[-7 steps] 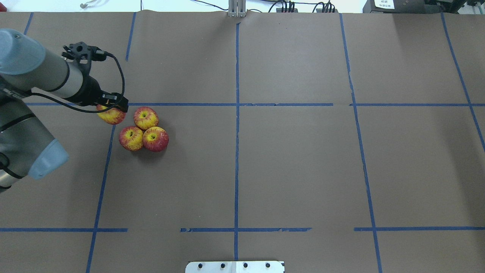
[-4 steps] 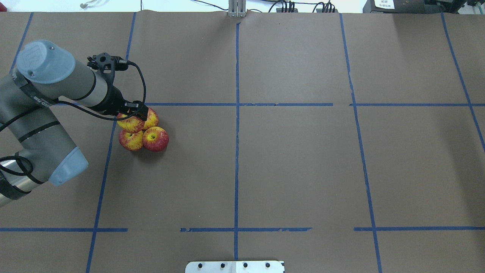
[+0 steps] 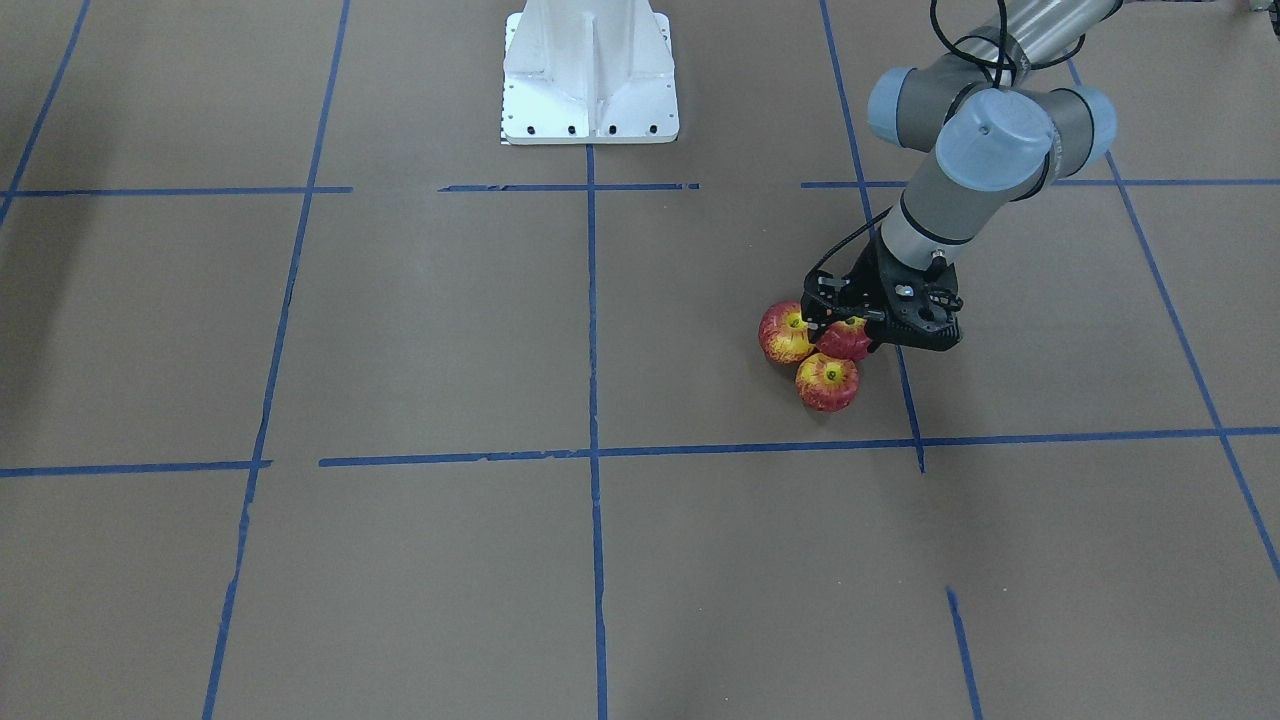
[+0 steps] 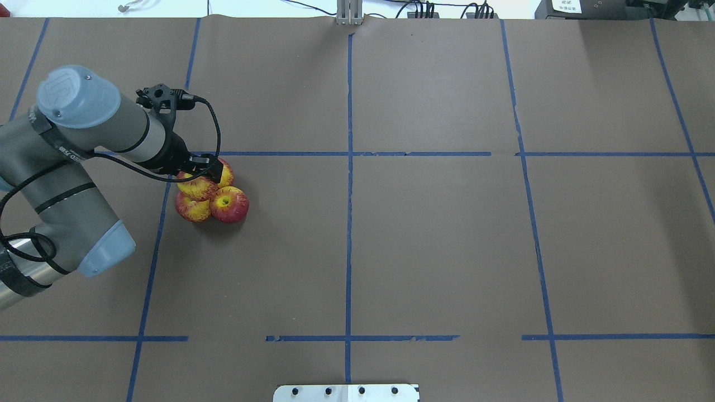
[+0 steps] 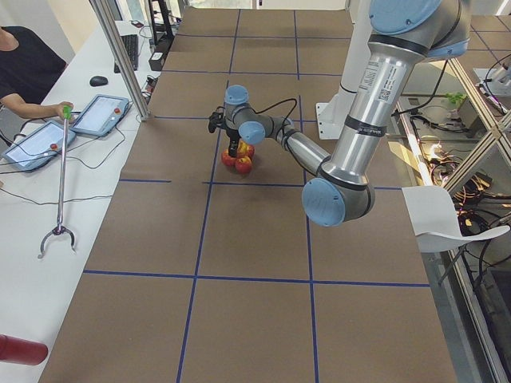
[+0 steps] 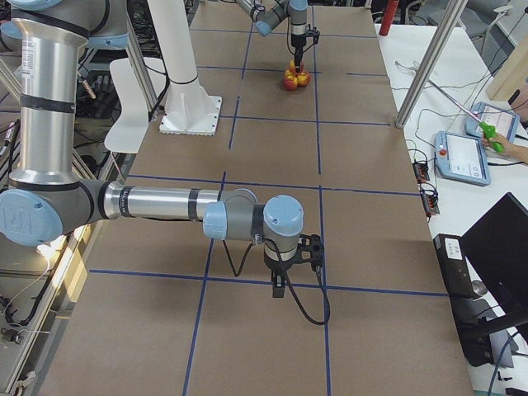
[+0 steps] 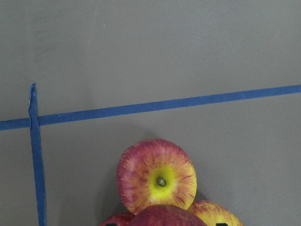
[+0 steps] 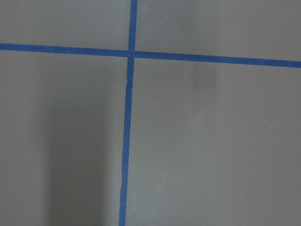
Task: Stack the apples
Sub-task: 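Lower the apple onto the cluster and open the left gripper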
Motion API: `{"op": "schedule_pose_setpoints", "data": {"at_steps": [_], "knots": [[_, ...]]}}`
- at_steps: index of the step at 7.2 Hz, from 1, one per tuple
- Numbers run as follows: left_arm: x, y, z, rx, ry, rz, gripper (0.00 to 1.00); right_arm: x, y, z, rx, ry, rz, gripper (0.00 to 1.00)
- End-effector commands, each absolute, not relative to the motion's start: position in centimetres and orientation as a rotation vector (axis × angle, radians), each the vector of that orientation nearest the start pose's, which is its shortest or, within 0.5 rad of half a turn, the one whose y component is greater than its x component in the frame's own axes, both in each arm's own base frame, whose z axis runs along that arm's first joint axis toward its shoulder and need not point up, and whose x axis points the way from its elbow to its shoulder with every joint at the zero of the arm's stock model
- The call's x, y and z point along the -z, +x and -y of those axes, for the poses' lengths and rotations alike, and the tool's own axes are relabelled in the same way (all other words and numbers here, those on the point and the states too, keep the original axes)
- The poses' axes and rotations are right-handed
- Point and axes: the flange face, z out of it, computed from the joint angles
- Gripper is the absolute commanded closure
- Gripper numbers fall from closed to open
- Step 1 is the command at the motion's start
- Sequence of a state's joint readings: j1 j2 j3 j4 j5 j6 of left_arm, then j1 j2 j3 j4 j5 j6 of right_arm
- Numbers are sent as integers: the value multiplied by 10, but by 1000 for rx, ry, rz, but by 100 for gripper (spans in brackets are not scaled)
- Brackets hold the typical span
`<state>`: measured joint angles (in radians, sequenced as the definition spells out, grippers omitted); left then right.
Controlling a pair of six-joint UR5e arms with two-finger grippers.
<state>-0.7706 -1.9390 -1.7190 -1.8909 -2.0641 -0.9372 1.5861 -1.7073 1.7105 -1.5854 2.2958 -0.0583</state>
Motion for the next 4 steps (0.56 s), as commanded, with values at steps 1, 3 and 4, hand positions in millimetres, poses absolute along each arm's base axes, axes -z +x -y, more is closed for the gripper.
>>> {"op": "schedule_pose_setpoints", "data": {"at_steps": [1, 3, 4], "knots": [[-349, 390, 498, -81, 179, -927, 7, -658, 74, 432, 37, 16, 725, 0], [-349, 390, 499, -81, 181, -927, 0, -658, 74, 432, 37, 16, 724, 0], [-348, 390, 498, -81, 182, -928, 0, -658, 74, 432, 37, 16, 725, 0]]}}
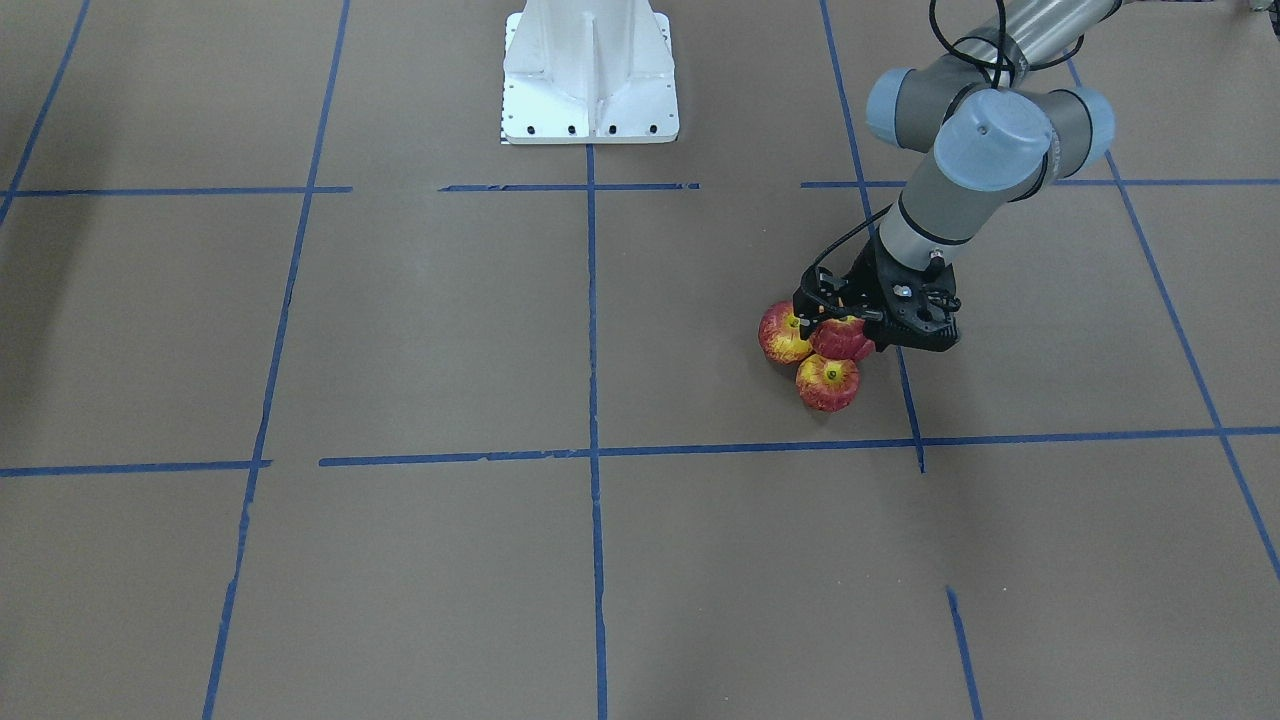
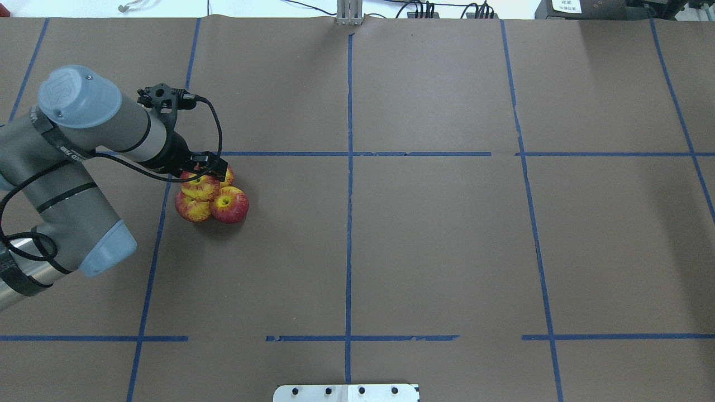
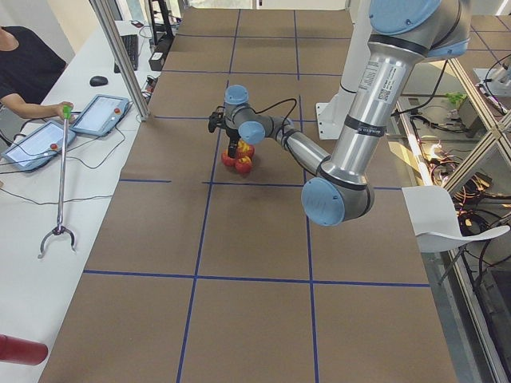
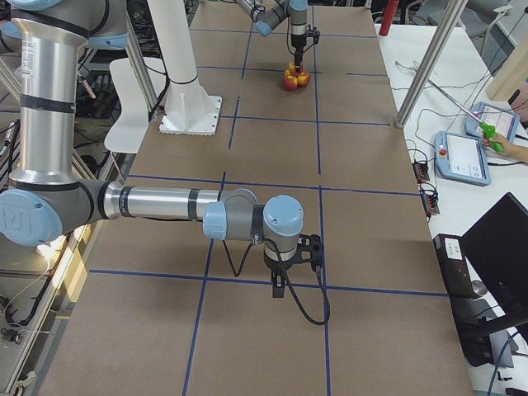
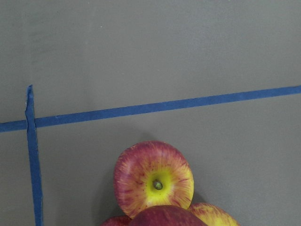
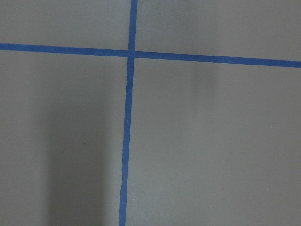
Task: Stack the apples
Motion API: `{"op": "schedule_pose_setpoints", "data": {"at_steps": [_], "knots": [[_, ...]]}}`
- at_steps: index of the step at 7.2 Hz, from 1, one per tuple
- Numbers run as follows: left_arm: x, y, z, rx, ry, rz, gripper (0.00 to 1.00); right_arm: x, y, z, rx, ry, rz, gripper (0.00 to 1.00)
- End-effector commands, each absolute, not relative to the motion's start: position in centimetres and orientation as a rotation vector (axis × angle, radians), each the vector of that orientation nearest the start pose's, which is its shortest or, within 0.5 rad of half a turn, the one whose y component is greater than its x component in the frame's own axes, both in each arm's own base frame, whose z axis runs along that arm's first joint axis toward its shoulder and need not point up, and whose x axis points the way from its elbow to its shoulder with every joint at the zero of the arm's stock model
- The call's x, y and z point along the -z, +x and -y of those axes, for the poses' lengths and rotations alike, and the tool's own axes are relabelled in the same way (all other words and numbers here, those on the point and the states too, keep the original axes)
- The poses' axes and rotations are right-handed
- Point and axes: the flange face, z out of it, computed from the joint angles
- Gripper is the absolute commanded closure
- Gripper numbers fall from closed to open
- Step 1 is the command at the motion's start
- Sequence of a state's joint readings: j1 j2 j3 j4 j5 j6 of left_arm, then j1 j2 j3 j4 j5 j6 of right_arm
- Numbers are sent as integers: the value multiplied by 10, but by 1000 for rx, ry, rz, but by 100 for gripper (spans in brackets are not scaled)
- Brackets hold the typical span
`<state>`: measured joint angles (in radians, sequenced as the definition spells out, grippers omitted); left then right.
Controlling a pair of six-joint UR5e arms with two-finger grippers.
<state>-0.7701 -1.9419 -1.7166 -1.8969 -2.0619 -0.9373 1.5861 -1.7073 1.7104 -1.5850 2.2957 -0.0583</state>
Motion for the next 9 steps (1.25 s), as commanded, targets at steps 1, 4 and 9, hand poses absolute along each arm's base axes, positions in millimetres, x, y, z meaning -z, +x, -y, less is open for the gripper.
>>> {"op": "schedule_pose_setpoints", "data": {"at_steps": [1, 4, 9], "knots": [[-348, 389, 498, -83, 183, -928, 0, -658, 74, 432, 37, 16, 724, 0], [-339, 360, 502, -54, 182, -897, 0, -658, 74, 432, 37, 15, 726, 0], [-474, 71, 503, -168, 320, -763, 0, -658, 74, 432, 37, 16, 724, 0]]}}
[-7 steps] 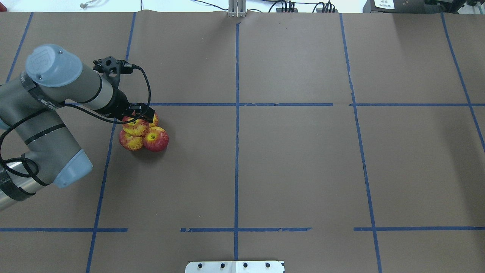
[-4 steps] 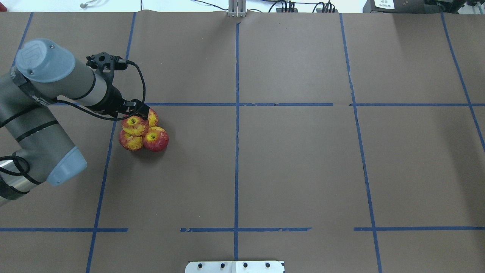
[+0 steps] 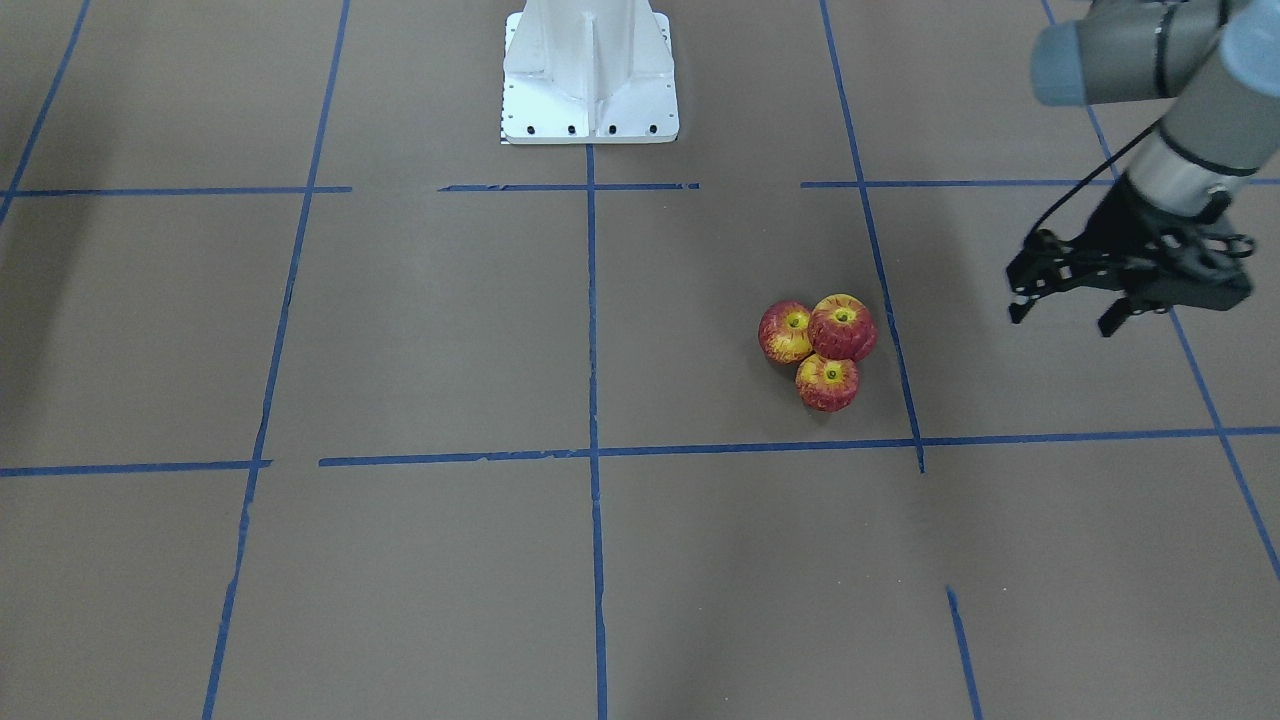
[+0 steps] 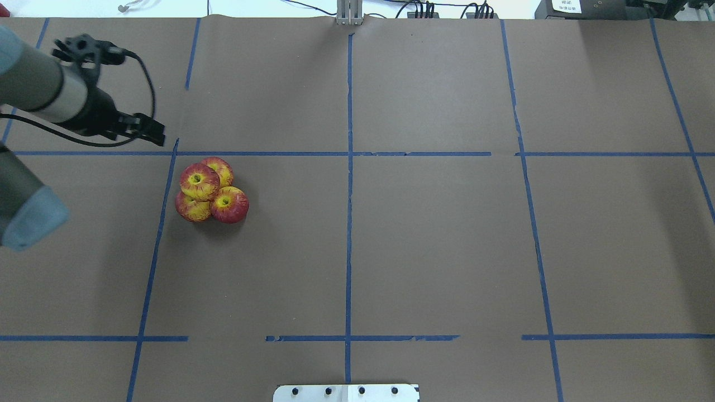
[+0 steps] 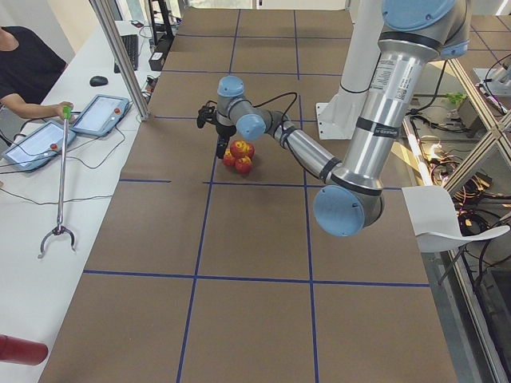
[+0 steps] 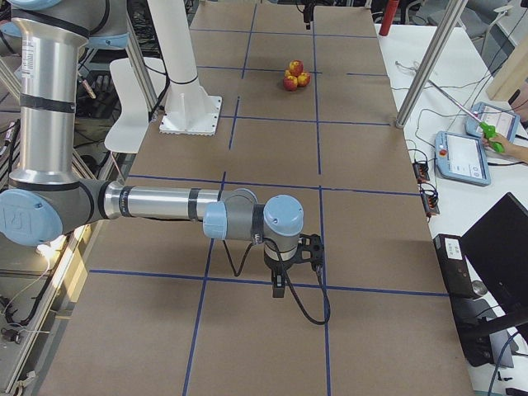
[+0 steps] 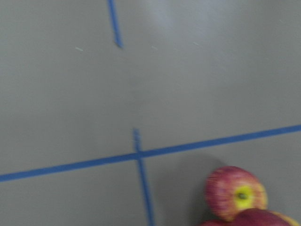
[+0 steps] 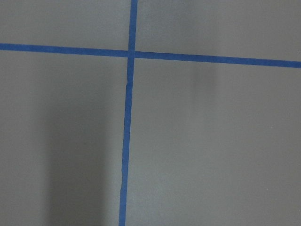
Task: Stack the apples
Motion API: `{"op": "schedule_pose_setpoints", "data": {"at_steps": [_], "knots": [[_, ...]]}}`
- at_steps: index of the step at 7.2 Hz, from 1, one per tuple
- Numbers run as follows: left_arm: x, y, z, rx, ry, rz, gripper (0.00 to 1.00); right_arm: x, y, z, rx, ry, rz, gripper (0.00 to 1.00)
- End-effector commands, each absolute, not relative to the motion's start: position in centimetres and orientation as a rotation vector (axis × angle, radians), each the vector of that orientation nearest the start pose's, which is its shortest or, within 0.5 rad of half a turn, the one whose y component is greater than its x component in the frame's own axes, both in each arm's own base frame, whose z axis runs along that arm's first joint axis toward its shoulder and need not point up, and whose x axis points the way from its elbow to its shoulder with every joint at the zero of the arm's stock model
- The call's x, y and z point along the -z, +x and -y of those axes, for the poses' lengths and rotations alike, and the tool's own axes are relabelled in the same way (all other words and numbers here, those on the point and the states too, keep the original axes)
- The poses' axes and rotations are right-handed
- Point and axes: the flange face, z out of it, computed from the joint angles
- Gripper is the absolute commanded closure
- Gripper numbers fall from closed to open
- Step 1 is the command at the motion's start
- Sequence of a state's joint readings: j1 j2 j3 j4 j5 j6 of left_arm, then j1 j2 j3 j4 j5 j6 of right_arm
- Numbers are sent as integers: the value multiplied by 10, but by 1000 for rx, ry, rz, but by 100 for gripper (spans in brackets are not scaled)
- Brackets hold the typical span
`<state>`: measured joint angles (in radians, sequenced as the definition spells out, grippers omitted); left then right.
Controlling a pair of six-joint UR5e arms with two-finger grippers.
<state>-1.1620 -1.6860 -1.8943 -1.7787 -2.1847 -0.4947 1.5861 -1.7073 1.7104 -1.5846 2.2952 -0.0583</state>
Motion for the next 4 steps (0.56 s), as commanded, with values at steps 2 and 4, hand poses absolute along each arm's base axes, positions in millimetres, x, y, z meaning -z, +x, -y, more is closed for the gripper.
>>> {"op": "schedule_pose_setpoints", "data": {"at_steps": [2, 4], "knots": [[-566, -20, 499, -121, 267, -684, 0, -658, 74, 432, 37, 16, 724, 0], [-644, -76, 494, -128, 214, -729, 0, -657, 74, 432, 38, 18, 724, 0]]}}
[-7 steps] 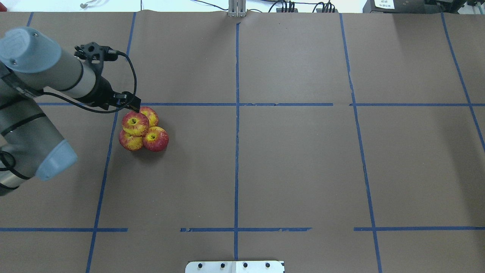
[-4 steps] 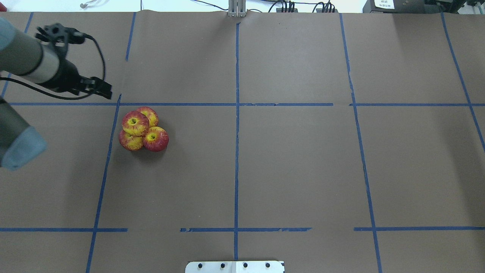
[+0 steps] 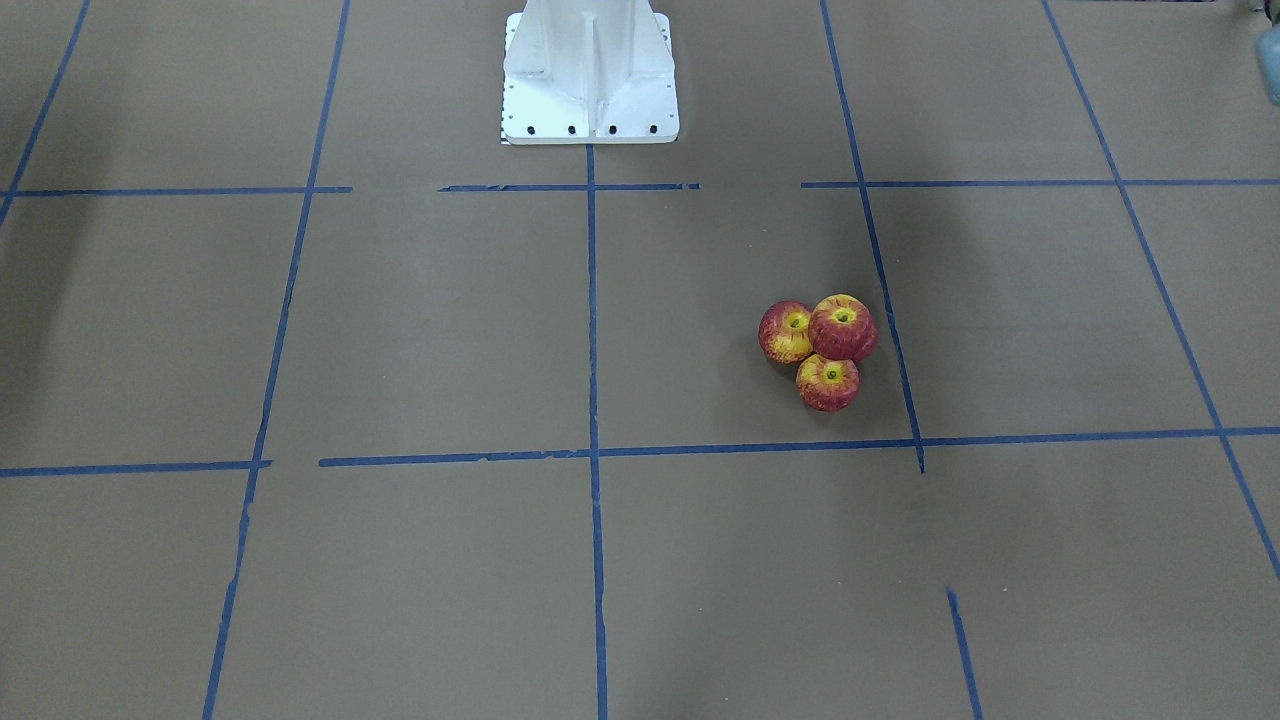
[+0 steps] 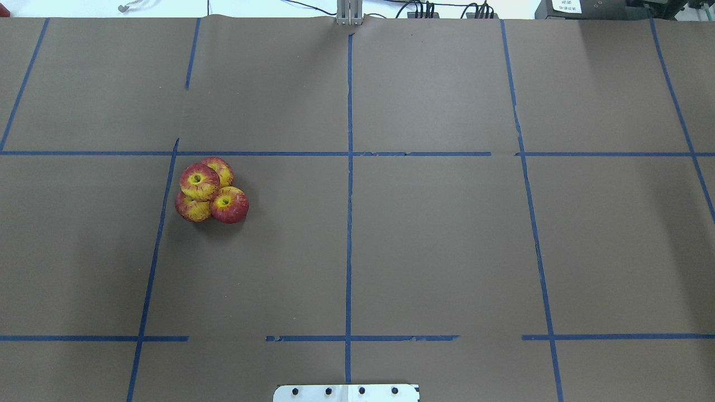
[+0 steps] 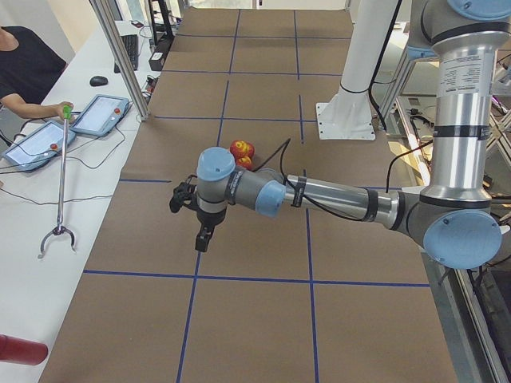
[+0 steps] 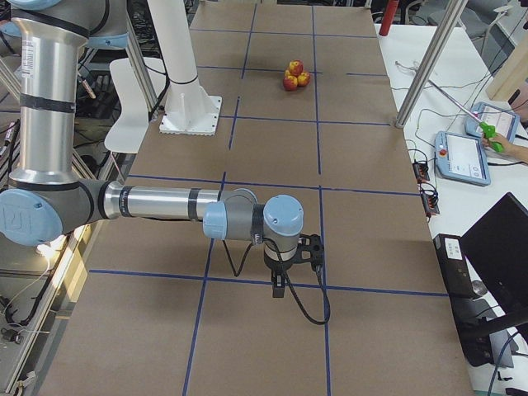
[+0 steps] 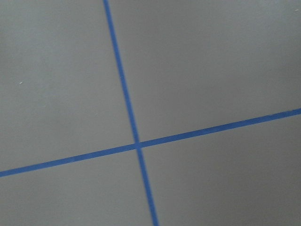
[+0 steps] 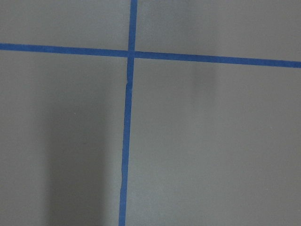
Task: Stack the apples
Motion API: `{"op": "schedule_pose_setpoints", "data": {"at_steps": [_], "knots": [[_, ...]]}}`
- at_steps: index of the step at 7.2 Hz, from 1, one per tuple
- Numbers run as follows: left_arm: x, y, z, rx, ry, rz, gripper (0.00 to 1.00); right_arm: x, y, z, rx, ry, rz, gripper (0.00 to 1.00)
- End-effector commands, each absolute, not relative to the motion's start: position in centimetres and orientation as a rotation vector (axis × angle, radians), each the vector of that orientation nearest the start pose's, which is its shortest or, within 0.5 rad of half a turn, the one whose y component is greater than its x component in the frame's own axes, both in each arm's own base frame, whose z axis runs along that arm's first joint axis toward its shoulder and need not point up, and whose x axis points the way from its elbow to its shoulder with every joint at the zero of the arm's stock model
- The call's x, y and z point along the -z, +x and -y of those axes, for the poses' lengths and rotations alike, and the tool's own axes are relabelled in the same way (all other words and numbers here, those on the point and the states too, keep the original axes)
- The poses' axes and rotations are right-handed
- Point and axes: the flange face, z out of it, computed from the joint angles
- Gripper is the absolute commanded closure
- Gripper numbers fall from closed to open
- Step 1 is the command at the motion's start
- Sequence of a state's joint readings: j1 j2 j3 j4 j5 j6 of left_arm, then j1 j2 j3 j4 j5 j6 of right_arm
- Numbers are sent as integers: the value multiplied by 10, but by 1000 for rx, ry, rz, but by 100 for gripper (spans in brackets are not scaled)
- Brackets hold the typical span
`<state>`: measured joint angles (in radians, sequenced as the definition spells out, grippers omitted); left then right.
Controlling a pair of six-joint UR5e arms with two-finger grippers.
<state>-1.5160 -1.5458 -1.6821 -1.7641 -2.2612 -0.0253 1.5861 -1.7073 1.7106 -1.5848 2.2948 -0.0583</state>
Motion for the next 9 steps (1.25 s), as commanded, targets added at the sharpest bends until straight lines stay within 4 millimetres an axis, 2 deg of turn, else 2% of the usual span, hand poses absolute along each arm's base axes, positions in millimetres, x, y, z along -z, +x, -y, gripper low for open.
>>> {"op": "schedule_pose_setpoints", "data": {"at_steps": [1, 3, 4, 5, 6, 7, 9], "knots": [[-646, -74, 489, -121, 183, -763, 0, -658, 74, 432, 37, 16, 724, 0], [-633, -75, 481, -109, 142, -763, 0, -658, 74, 432, 37, 16, 724, 0], [-635, -76, 466, -105, 140, -764, 0, -657, 74, 432, 37, 16, 724, 0], [-649, -78, 455, -105, 144, -720, 0, -658, 74, 432, 37, 16, 724, 0], [-652, -77, 453, -95, 128, -725, 0, -658, 74, 432, 37, 15, 726, 0], [-641, -78, 456, -101, 145, -721, 0, -658, 74, 432, 37, 16, 724, 0], [-645, -77, 457, -101, 128, -725, 0, -657, 74, 432, 38, 18, 725, 0]]}}
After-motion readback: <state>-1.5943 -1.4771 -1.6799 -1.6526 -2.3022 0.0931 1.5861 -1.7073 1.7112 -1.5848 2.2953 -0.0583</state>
